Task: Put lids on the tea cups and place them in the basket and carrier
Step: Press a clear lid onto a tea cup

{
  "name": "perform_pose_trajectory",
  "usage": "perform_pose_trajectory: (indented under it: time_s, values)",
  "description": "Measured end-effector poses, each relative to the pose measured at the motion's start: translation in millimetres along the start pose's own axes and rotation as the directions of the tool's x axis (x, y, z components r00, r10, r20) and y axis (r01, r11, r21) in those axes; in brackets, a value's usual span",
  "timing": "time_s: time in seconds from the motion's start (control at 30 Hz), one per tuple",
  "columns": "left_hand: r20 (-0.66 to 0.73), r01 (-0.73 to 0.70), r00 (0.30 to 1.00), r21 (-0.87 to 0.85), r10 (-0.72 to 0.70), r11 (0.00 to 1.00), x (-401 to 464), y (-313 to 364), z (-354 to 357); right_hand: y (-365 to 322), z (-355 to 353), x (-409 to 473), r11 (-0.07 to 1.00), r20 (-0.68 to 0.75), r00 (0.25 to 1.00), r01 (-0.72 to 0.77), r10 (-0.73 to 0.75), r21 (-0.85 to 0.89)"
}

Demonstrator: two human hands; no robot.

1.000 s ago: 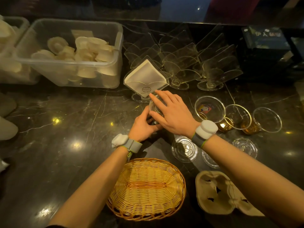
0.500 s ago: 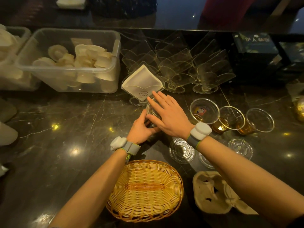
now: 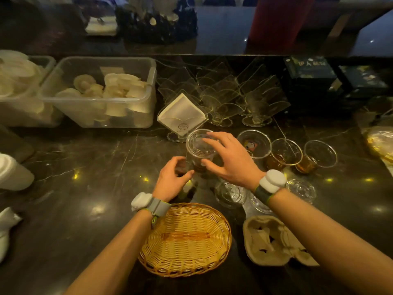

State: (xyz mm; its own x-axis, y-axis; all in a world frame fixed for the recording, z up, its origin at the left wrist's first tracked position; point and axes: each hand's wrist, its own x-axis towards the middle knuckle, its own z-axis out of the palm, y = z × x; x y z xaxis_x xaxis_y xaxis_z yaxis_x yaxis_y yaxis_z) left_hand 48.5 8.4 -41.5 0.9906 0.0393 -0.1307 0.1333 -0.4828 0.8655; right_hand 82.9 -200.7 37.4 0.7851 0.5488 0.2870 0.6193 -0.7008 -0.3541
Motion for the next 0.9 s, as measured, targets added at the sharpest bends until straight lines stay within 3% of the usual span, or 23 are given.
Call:
perform_pose_trajectory:
  time_s: [0.17, 0.37, 0.63, 0.9]
  values:
    - [0.104, -0.01, 0.995, 0.101, -0.001, 0.995, -23, 5, 14, -2, -9, -52, 1.0, -0.017, 1.0, -0.002, 0.003, 0.031]
    - [0.229, -0.082, 0.973, 0.21, 0.033, 0.974, -34, 18, 38, 4, -4, -96, 0.996, 0.141, 0.986, -0.094, 0.092, 0.01]
    - [0.327, -0.156, 0.945, 0.395, 0.02, 0.905, -28, 36, 55, 21, 21, -114, 0.957, 0.373, 0.882, -0.267, 0.289, -0.111]
    - [0.351, -0.123, 0.935, 0.435, -0.043, 0.892, -22, 43, 70, 27, 35, -107, 0.911, 0.418, 0.81, -0.352, 0.411, -0.214]
